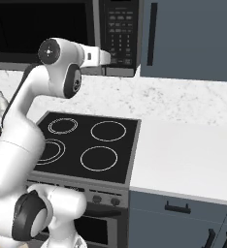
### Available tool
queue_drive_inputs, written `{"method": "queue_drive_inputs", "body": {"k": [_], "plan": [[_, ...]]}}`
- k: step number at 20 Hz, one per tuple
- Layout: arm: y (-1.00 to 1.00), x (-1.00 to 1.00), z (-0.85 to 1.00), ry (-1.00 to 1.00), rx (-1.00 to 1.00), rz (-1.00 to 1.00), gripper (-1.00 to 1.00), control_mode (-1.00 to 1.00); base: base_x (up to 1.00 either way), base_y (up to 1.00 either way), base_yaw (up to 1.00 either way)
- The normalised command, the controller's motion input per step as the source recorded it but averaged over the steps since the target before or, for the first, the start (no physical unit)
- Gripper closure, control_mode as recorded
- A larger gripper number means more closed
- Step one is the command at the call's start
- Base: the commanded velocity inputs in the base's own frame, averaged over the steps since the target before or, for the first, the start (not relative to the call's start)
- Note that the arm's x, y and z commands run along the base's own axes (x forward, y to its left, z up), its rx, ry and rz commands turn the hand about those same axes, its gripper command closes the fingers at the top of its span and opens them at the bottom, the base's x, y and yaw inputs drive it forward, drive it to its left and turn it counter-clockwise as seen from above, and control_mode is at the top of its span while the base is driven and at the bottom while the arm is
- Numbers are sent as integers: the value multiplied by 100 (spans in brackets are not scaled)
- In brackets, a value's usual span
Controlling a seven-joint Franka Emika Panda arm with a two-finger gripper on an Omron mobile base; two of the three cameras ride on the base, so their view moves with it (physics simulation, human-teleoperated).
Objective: Open the microwave, place the bowl with waffle inside the microwave, then close the microwave door and turn it on.
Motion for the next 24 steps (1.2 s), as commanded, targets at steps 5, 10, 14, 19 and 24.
{"method": "queue_drive_inputs", "body": {"k": [5,10,14,19,24], "plan": [[-19,60,0,3,9,0,-100,-100,0,0,0],[-1,68,-2,0,4,0,-100,-100,0,0,0],[0,58,-6,0,1,0,-100,-100,0,0,0],[0,49,-2,0,2,0,-100,-100,0,0,0],[0,34,-6,0,0,0,100,-100,0,0,0]]}}
